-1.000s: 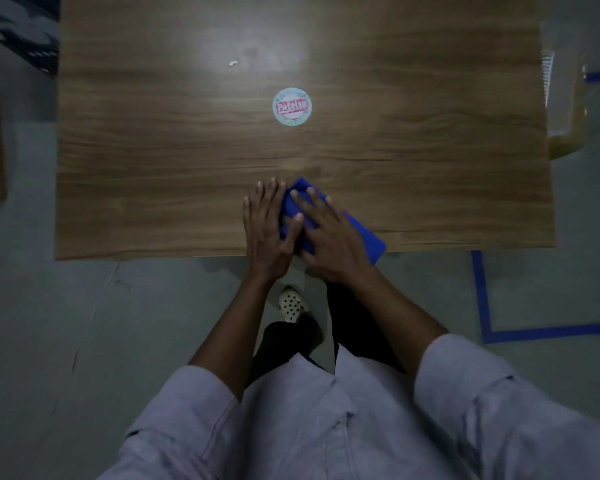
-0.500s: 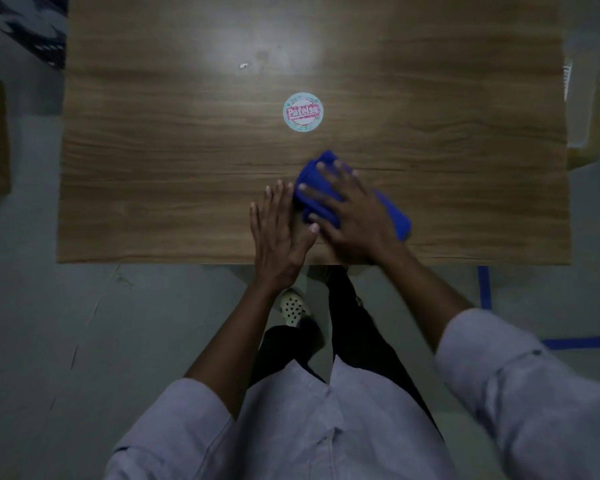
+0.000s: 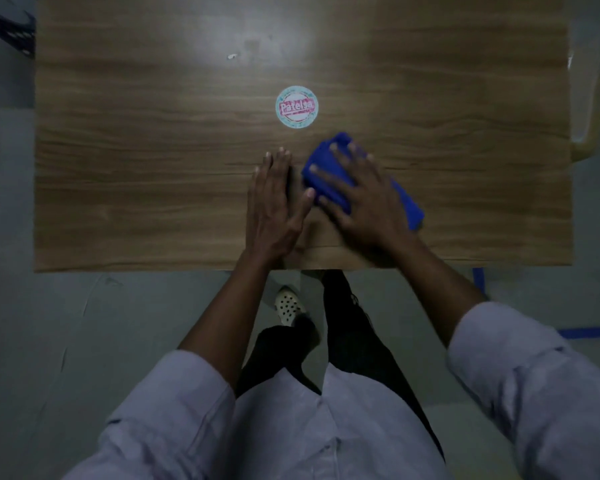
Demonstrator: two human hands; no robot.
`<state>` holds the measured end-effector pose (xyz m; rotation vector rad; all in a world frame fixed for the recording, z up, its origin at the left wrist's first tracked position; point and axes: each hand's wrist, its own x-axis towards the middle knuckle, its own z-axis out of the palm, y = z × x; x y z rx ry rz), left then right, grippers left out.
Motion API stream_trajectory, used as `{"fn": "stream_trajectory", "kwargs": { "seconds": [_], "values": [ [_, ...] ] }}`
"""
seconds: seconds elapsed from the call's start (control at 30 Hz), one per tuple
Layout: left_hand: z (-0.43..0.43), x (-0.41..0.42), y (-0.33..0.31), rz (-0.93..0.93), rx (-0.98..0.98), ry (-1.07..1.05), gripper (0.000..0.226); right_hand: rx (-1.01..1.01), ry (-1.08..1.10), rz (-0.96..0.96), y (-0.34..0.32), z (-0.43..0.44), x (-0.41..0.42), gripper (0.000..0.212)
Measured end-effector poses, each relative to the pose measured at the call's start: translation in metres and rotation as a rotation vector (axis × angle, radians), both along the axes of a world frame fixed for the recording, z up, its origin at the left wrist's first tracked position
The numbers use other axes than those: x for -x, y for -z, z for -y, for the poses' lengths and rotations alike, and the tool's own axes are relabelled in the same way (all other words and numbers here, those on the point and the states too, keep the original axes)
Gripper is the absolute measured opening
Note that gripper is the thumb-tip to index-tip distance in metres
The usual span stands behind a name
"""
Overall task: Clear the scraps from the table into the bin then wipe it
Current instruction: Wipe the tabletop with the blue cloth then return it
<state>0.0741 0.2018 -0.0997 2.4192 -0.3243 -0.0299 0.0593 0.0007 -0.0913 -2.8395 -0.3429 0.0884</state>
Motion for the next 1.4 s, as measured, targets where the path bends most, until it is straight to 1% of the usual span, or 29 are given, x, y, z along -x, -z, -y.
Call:
{"fn": "stream_trajectory", "kwargs": {
  "seconds": [0.07,0.13,0.17,0.2,0.23,0.33,0.37,0.4,0.43,0.5,0.57,0.6,0.63,0.73,0.77,0.8,0.83,0.87,0.93,1.0,1.03,1.07,1.1,1.17,1.23,1.27,1.3,1.33,1.4],
  "values": [
    [0.0,-0.006,0.003,0.047,-0.044,-0.003,0.071,0.006,0.236,0.022,-0.004,0.011,-0.031,0.057],
    [0.004,-0.005,0.005,0.086,-0.104,-0.011,0.071,0.003,0.453,0.034,-0.004,-0.005,-0.046,0.057],
    [0.006,-0.005,0.007,0.089,-0.107,-0.031,0.071,0.007,0.529,0.031,-0.004,-0.02,-0.048,0.057],
    [0.008,-0.007,0.007,0.077,-0.085,-0.058,0.071,0.009,0.546,0.025,-0.003,-0.036,-0.046,0.058],
    [0.011,-0.011,0.008,0.063,-0.052,-0.087,0.072,0.017,0.478,0.029,-0.001,-0.049,-0.041,0.058],
    [0.021,-0.034,0.008,0.048,0.005,-0.148,0.075,0.031,-0.027,0.026,0.007,-0.039,-0.043,0.058],
    [0.024,-0.044,0.007,0.038,0.022,-0.149,0.075,0.031,-0.131,0.027,0.008,-0.022,-0.055,0.059],
    [0.028,-0.054,0.006,0.022,0.039,-0.143,0.076,0.031,-0.142,0.031,0.007,-0.007,-0.07,0.058],
    [0.032,-0.065,0.004,0.004,0.052,-0.137,0.077,0.021,-0.059,0.042,0.006,0.006,-0.086,0.057],
    [0.039,-0.086,0.001,-0.034,0.072,-0.135,0.08,-0.006,0.252,0.041,0.001,0.015,-0.113,0.056],
    [0.042,-0.107,-0.001,-0.067,0.098,-0.139,0.081,-0.015,0.487,0.037,-0.001,-0.009,-0.124,0.057],
    [0.044,-0.117,-0.002,-0.077,0.119,-0.135,0.081,-0.007,0.503,0.037,-0.001,-0.025,-0.124,0.058],
    [0.047,-0.126,-0.003,-0.087,0.142,-0.126,0.079,0.005,0.44,0.025,0.0,-0.038,-0.12,0.06],
    [0.057,-0.156,-0.008,-0.095,0.178,-0.084,0.072,0.045,0.053,-0.005,0.009,-0.031,-0.114,0.069],
    [0.061,-0.166,-0.009,-0.088,0.172,-0.072,0.073,0.024,-0.037,0.002,0.009,-0.016,-0.121,0.067],
    [0.065,-0.177,-0.01,-0.08,0.156,-0.065,0.075,-0.008,-0.067,0.015,0.009,0.0,-0.131,0.061],
    [0.068,-0.187,-0.011,-0.066,0.133,-0.062,0.078,-0.033,-0.028,0.028,0.009,0.015,-0.142,0.055],
    [0.071,-0.197,-0.011,-0.046,0.102,-0.065,0.078,-0.049,0.074,0.029,0.008,0.028,-0.154,0.053],
    [0.073,-0.213,-0.009,-0.002,0.044,-0.075,0.073,-0.059,0.347,0.029,0.003,0.045,-0.177,0.056],
    [0.071,-0.225,-0.003,0.009,0.017,-0.075,0.069,-0.059,0.556,0.034,0.002,0.038,-0.192,0.058],
    [0.069,-0.229,0.0,0.013,0.014,-0.083,0.069,-0.051,0.594,0.036,0.002,0.026,-0.194,0.058],
    [0.067,-0.231,0.004,0.024,0.013,-0.093,0.069,-0.048,0.569,0.041,0.003,0.014,-0.192,0.057],
    [0.066,-0.231,0.007,0.044,0.009,-0.094,0.068,-0.046,0.483,0.049,0.004,0.003,-0.188,0.057],
    [0.065,-0.23,0.01,0.089,-0.008,-0.075,0.065,-0.035,0.222,0.051,0.01,-0.005,-0.175,0.057],
    [0.065,-0.228,0.011,0.118,-0.021,-0.068,0.062,-0.054,0.017,0.057,0.01,0.017,-0.178,0.055],
    [0.065,-0.228,0.01,0.121,-0.028,-0.066,0.063,-0.057,-0.019,0.06,0.008,0.034,-0.187,0.054],
    [0.065,-0.229,0.01,0.116,-0.038,-0.062,0.063,-0.046,0.005,0.045,0.006,0.05,-0.198,0.053],
    [0.066,-0.229,0.009,0.106,-0.052,-0.058,0.064,-0.032,0.092,0.029,0.004,0.065,-0.212,0.053],
    [0.067,-0.229,0.009,0.1,-0.081,-0.051,0.066,-0.039,0.351,0.023,0.0,0.081,-0.234,0.053]
  ]
}}
